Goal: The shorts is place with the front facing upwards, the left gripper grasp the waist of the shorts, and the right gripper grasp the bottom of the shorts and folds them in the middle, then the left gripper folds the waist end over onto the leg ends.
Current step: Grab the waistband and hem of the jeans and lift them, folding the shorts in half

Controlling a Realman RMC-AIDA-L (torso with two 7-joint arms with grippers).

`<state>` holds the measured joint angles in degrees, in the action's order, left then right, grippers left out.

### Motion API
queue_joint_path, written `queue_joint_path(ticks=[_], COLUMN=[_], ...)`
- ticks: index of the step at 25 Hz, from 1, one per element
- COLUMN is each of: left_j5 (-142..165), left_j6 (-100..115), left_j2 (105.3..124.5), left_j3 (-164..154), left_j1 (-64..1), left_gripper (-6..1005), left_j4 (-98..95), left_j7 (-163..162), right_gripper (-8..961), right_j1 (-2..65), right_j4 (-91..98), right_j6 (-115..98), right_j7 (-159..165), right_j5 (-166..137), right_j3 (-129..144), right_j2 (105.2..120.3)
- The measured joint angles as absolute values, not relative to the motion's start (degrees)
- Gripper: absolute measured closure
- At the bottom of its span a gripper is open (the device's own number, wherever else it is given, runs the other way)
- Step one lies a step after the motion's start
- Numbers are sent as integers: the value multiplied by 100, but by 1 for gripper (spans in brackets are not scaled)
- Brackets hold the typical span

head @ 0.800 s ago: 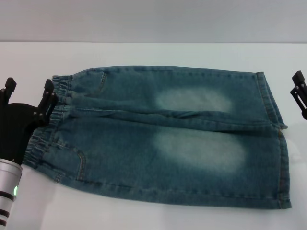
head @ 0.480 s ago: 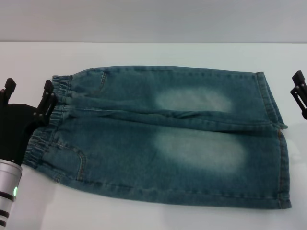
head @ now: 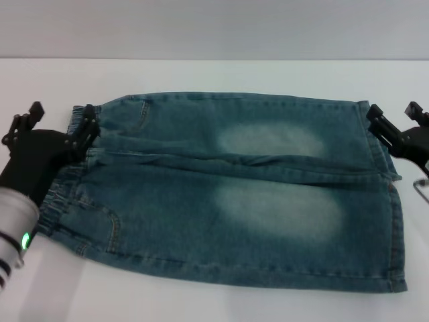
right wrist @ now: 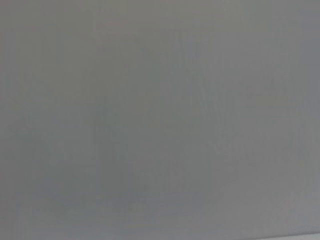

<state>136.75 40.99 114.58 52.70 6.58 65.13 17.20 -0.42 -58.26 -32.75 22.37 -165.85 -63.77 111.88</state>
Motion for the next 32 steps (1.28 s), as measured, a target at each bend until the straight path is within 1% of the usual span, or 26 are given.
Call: queue_joint_path(ticks=[1, 2, 3, 4, 5, 6, 8, 11, 12, 13, 15, 17, 18, 19, 20, 21, 26, 32], left_j5=[13677, 13678, 13679, 13683, 13682, 13685, 13684, 13677, 13680, 13683, 13689, 13701, 13709, 13739, 13771, 13869, 14728, 14887], left_j6=[2588, 1597, 1250, 745, 161, -491, -1449, -2699, -2935, -3179, -3662, -3999, -4138, -4320, -4448, -4665, -5680, -6124], left_j2=[11420, 11471, 11492, 11540, 11605, 11696, 11788, 11794, 11792, 11794, 11794, 11795, 11794, 11794, 11793, 11793, 11796, 11791], left_j3=[5758, 6149, 6258, 6480, 6711, 7016, 7491, 8025, 8147, 8269, 8494, 8650, 8718, 8787, 8839, 8890, 8938, 8951], left_j1=[992, 1161, 1197, 1265, 1310, 1335, 1285, 1075, 1031, 995, 940, 927, 928, 928, 929, 916, 805, 677], left_gripper=[161, 161, 161, 162, 162, 162, 163, 164, 164, 164, 165, 177, 189, 201, 213, 225, 225, 225], left_j4=[7582, 8209, 8369, 8665, 8871, 9096, 9324, 9414, 9418, 9422, 9431, 9487, 9534, 9585, 9625, 9670, 9965, 10009], left_j7=[2027, 2115, 2136, 2167, 2185, 2196, 2177, 1982, 1922, 1857, 1745, 1690, 1670, 1642, 1618, 1561, 1222, 1139], right_gripper=[177, 177, 177, 177, 177, 177, 177, 177, 177, 177, 177, 176, 176, 176, 176, 176, 176, 176], right_j1=[-177, -279, -378, -503, -503, -535, -523, -397, -311, -311, -262, -287, -364, -430, -498, -568, -701, -707], right_j4=[-6447, -6950, -7511, -8352, -8352, -8718, -9146, -9734, -10029, -10029, -10290, -10504, -10650, -10766, -10872, -11009, -11331, -11307], right_j6=[-2559, -1951, -1352, -244, -244, 374, 1299, 2664, 3479, 3479, 4264, 4817, 5026, 5163, 5255, 5365, 5993, 6524], right_j7=[2192, 2127, 2049, 1936, 1936, 1916, 1910, 1796, 1550, 1550, 1159, 768, 523, 371, 286, 231, 222, 202], right_j5=[-16656, -16686, -16702, -16705, -16705, -16707, -16707, -16690, -16674, -16674, -16663, -16663, -16674, -16685, -16692, -16695, -16706, -16717], right_j3=[-6482, -6556, -6645, -6806, -6806, -6917, -7065, -7198, -7293, -7293, -7460, -7641, -7754, -7813, -7848, -7870, -7978, -7971], right_j2=[11124, 11083, 11041, 10998, 10998, 10995, 11014, 11043, 11124, 11124, 11309, 11547, 11702, 11790, 11843, 11877, 11872, 11874])
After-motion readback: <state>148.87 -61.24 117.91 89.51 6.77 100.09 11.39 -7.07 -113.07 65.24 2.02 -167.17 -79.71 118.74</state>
